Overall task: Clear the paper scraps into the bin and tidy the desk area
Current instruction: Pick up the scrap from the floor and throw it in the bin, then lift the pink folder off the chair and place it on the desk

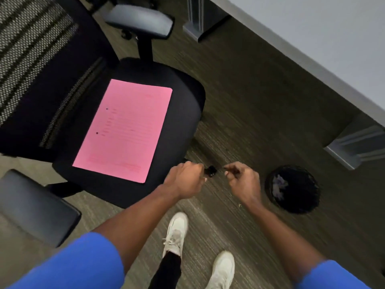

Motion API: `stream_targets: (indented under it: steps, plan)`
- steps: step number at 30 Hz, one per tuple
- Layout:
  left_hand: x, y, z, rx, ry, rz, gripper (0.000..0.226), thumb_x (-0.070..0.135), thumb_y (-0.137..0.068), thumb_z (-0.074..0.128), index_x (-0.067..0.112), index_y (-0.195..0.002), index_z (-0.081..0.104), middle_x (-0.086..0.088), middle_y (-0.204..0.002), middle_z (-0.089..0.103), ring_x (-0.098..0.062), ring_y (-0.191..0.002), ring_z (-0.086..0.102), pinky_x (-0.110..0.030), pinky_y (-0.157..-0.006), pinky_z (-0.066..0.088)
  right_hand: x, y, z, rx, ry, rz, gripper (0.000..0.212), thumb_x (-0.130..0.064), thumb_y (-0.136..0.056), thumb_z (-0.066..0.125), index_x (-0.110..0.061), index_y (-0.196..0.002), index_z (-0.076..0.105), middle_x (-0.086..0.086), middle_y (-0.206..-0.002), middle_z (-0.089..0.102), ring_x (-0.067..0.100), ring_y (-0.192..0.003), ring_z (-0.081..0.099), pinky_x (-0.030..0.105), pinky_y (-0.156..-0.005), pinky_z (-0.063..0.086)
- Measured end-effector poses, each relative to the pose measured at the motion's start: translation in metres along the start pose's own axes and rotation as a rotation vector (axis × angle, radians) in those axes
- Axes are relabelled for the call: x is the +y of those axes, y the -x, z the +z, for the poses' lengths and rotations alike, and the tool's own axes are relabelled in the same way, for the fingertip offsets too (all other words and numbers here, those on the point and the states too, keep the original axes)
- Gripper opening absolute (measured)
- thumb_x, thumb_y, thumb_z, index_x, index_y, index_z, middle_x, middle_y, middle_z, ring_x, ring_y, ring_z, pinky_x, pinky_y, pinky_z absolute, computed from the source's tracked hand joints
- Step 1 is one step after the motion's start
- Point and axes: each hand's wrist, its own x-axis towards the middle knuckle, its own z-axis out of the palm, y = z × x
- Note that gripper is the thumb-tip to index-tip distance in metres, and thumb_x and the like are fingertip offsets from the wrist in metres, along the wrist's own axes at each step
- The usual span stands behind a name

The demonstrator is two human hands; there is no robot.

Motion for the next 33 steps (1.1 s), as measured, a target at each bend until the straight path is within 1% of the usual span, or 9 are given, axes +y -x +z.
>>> stream_targets:
  steps: [5, 9, 11, 13, 17, 20, 24, 30, 33]
  plan:
    - [-0.062, -0.002, -0.066, 0.106, 0.049, -0.074, 0.020, 0.044, -0.097, 0.062, 0.026, -0.102, 0.070, -0.004, -0.103, 0.077, -0.032, -0.093, 0.071, -0.042, -0.077, 0.058, -0.078, -0.013, 0.028, -0.015, -0.063, -0.011, 0.016, -0.020, -0.093, 0.074, -0.029, -0.105, 0.078, -0.010, -0.100, 0.079, 0.012, -0.090, 0.072, 0.035, -0.086, 0.060]
    - [-0.118, -0.007, -0.102, 0.213, 0.108, -0.184, 0.020, 0.038, -0.101, 0.065, 0.021, -0.108, 0.072, -0.002, -0.102, 0.077, -0.024, -0.088, 0.070, -0.042, -0.081, 0.062, -0.134, -0.021, 0.053, -0.019, -0.164, 0.005, 0.015, -0.021, -0.089, 0.076, -0.028, -0.102, 0.078, -0.008, -0.089, 0.078, 0.013, -0.082, 0.073, 0.036, -0.080, 0.061]
    - [-0.151, -0.009, -0.112, 0.292, 0.126, -0.268, 0.022, 0.038, -0.101, 0.065, 0.019, -0.110, 0.070, -0.001, -0.106, 0.075, -0.021, -0.092, 0.069, -0.039, -0.084, 0.059, -0.159, -0.024, 0.069, -0.066, -0.248, 0.047, 0.018, -0.031, -0.085, 0.075, -0.030, -0.103, 0.075, -0.009, -0.085, 0.077, 0.015, -0.079, 0.075, 0.041, -0.079, 0.064]
    - [-0.183, -0.008, -0.116, 0.365, 0.107, -0.353, 0.030, 0.039, -0.099, 0.067, 0.015, -0.117, 0.068, -0.004, -0.120, 0.069, -0.024, -0.108, 0.065, -0.042, -0.087, 0.057, -0.177, -0.027, 0.087, -0.107, -0.297, 0.082, 0.029, -0.041, -0.081, 0.074, -0.032, -0.108, 0.071, -0.009, -0.083, 0.076, 0.016, -0.080, 0.077, 0.046, -0.079, 0.065]
    - [-0.232, -0.005, -0.113, 0.360, 0.071, -0.514, 0.064, 0.047, -0.093, 0.073, 0.006, -0.138, 0.055, -0.016, -0.141, 0.051, -0.033, -0.129, 0.051, -0.052, -0.098, 0.055, -0.205, -0.029, 0.110, -0.132, -0.267, 0.130, 0.045, -0.045, -0.085, 0.080, -0.030, -0.123, 0.060, -0.013, -0.085, 0.076, 0.016, -0.091, 0.075, 0.046, -0.085, 0.063]
    - [-0.252, -0.004, -0.103, 0.354, 0.128, -0.570, 0.081, 0.054, -0.087, 0.076, 0.004, -0.143, 0.044, -0.018, -0.145, 0.044, -0.038, -0.128, 0.051, -0.058, -0.102, 0.052, -0.215, -0.029, 0.119, -0.101, -0.210, 0.179, 0.053, -0.041, -0.089, 0.080, -0.025, -0.133, 0.055, -0.011, -0.093, 0.076, 0.015, -0.102, 0.072, 0.042, -0.090, 0.059]
    - [-0.263, -0.001, -0.093, 0.385, 0.314, -0.637, 0.093, 0.058, -0.080, 0.081, 0.008, -0.143, 0.035, -0.018, -0.142, 0.046, -0.041, -0.125, 0.055, -0.065, -0.101, 0.051, -0.224, -0.029, 0.125, -0.077, -0.230, 0.236, 0.055, -0.033, -0.091, 0.080, -0.021, -0.138, 0.054, -0.010, -0.090, 0.076, 0.016, -0.103, 0.071, 0.041, -0.091, 0.058]
    - [-0.258, 0.002, -0.092, 0.467, 0.468, -0.738, 0.078, 0.047, -0.080, 0.083, 0.005, -0.134, 0.045, -0.019, -0.136, 0.054, -0.043, -0.127, 0.054, -0.062, -0.104, 0.049, -0.223, -0.026, 0.129, -0.084, -0.275, 0.282, 0.045, -0.022, -0.088, 0.082, -0.023, -0.126, 0.058, -0.006, -0.085, 0.073, 0.018, -0.086, 0.076, 0.046, -0.082, 0.064]
    - [-0.248, 0.012, -0.092, 0.484, 0.575, -0.767, 0.070, 0.040, -0.084, 0.082, 0.005, -0.133, 0.047, -0.019, -0.135, 0.057, -0.042, -0.123, 0.059, -0.058, -0.100, 0.054, -0.214, -0.016, 0.119, -0.042, -0.267, 0.293, 0.038, -0.012, -0.087, 0.080, -0.025, -0.117, 0.060, -0.006, -0.086, 0.074, 0.017, -0.084, 0.075, 0.039, -0.074, 0.063]
